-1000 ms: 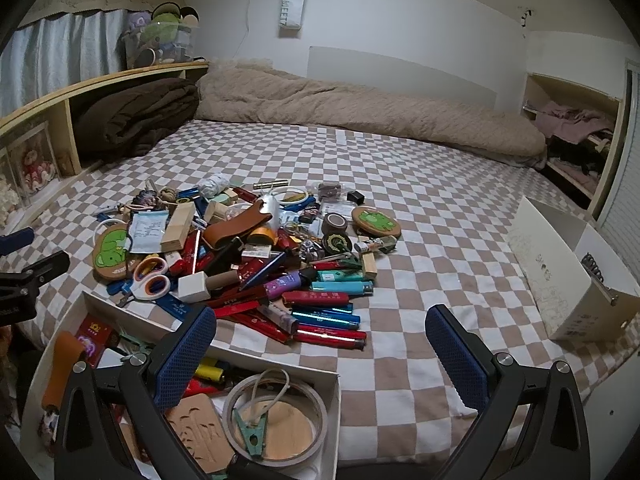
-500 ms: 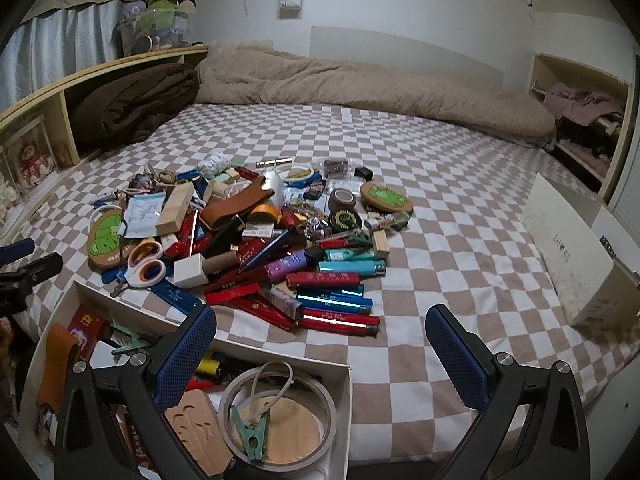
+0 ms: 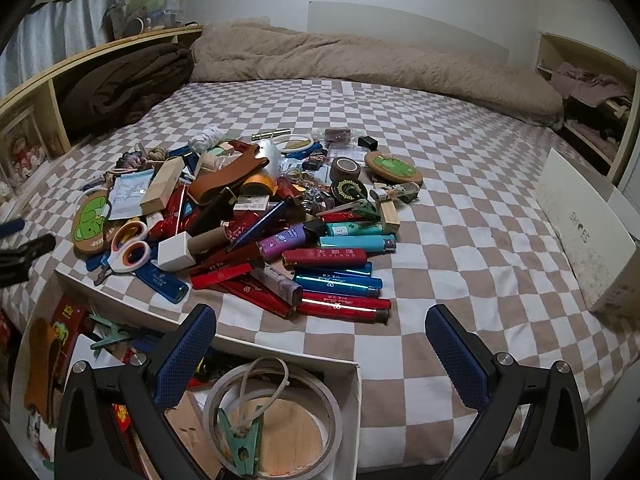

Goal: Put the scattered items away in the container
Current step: 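Move the left tool toward the green frog cork coaster in the pile, then grasp the green frog 'BEST FRIEND' cork coaster with the left tool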

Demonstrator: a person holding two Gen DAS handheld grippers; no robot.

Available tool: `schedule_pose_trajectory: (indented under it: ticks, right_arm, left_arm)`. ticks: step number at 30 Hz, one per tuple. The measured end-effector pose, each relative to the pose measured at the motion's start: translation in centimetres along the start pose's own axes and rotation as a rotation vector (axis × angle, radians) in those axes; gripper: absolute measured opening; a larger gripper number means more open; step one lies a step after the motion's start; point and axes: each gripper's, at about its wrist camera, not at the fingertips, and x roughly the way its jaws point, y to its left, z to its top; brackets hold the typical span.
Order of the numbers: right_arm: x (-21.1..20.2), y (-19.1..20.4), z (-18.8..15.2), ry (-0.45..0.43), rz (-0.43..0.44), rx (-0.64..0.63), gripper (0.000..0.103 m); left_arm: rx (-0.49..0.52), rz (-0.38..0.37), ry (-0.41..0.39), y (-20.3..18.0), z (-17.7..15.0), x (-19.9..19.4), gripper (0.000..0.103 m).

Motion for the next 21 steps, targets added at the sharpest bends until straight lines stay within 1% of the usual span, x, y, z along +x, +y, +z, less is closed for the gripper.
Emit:
schedule_pose_trajectory:
  ticks: [2, 5, 8, 9, 10, 11, 12, 13, 14, 15, 17, 19, 21]
  right_arm:
    - [0.1, 0.0, 0.0, 0.001, -0.006, -0.002, 0.103]
    - [0.5, -0.1, 0.0, 0.009, -0.005, 0.005, 0.103]
    - [0.7, -0.2, 0.0, 0.019, -0.007, 0.003, 0.103]
    - [0.7, -0.2, 0.1, 0.022, -0.012, -0.001, 0.103]
    - [0.7, -0.1, 0.1, 0.019, -0.024, -0.009, 0.103]
    - [0.6, -0.1, 0.2, 0.013, -0.030, -0.016, 0.103]
    - [0.4, -0.1, 0.3, 0.006, -0.033, -0.022, 0.103]
    - [0.3, -0.1, 0.4, 0.002, -0.033, -0.024, 0.103]
    - [0.3, -0.1, 0.4, 0.000, -0.032, -0.023, 0.103]
    - [0.3, -0.2, 0.5, -0.002, -0.031, -0.021, 0.103]
    - [0.4, -0.2, 0.5, -0.003, -0.030, -0.021, 0.103]
    - [0.5, -0.2, 0.5, -0.001, -0.031, -0.020, 0.103]
    - [0.7, -0.3, 0.5, 0.003, -0.031, -0.017, 0.103]
  left_arm:
    - [0.030, 0.005, 0.033, -0.1, 0.4, 1.4, 0.103]
    - [0.088, -0.013, 0.068, -0.6, 0.8, 3.1, 0.103]
    - [0.154, -0.063, 0.110, -1.4, 1.0, 4.7, 0.103]
    - [0.180, -0.100, 0.122, -1.5, 1.1, 5.1, 0.103]
    - [0.186, -0.129, 0.140, -1.5, 1.4, 5.5, 0.103]
    - [0.186, -0.123, 0.155, -1.4, 1.6, 5.9, 0.103]
    - [0.202, -0.092, 0.158, -1.5, 1.8, 6.2, 0.103]
    - [0.229, -0.064, 0.157, -1.7, 1.9, 6.5, 0.103]
    - [0.257, -0.054, 0.163, -2.0, 2.0, 6.7, 0.103]
    - [0.280, -0.062, 0.173, -2.2, 2.2, 6.9, 0.103]
    - [0.325, -0.102, 0.201, -2.7, 2.8, 7.3, 0.103]
    - [0.389, -0.135, 0.233, -3.5, 3.2, 8.0, 0.103]
    - [0.455, -0.138, 0.264, -4.5, 3.4, 8.9, 0.103]
